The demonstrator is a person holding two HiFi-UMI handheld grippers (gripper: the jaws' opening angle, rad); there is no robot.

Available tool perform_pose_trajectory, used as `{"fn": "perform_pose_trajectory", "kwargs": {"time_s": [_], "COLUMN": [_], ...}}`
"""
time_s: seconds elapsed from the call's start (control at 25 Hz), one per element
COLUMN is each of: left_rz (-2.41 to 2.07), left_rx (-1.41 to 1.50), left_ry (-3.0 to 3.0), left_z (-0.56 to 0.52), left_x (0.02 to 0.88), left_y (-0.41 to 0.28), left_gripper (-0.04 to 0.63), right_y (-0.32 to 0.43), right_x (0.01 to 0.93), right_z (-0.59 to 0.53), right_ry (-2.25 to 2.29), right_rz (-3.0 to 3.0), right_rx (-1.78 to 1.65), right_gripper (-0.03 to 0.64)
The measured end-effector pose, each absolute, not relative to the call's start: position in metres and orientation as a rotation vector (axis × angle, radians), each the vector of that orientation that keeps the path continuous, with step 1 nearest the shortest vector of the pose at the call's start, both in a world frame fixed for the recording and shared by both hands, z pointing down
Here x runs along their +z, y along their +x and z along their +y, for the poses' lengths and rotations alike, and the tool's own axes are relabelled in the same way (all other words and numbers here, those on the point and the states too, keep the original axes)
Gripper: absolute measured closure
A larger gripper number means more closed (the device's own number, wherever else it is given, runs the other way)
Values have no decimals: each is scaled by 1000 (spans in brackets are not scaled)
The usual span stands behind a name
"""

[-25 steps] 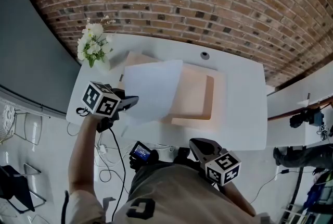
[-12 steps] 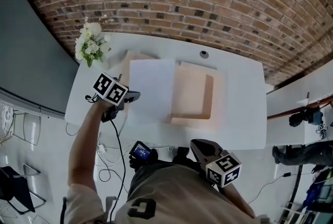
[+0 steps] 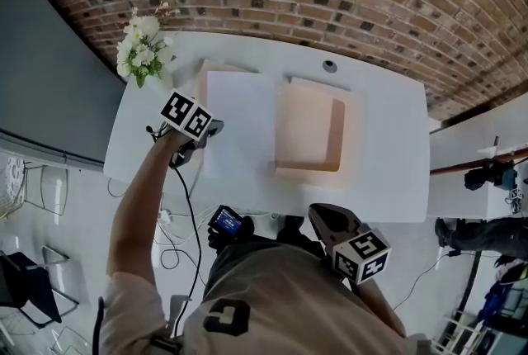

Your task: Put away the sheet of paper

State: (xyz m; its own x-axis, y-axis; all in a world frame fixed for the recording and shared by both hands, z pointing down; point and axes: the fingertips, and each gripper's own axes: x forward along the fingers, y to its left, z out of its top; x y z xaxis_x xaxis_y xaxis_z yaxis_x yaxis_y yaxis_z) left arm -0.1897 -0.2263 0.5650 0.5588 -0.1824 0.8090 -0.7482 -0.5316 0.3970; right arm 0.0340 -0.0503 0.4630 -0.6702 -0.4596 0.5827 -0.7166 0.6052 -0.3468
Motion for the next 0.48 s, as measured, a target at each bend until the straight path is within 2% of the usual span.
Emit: {"fn": "perform_pose_trajectory", "kwargs": {"time_s": [0.48], "left_rz": [-789], "left_rx": [1059], "left_ry": [1998], "left_z": [-237], "left_x": [585], "left_y": [-192], "left_gripper": [580], "right_y": [36], "right_x": [464], "right_z": [-53], "right_ry": [964], "right_rz": [-2388], "right_rx": [799], "right_gripper": [594]}}
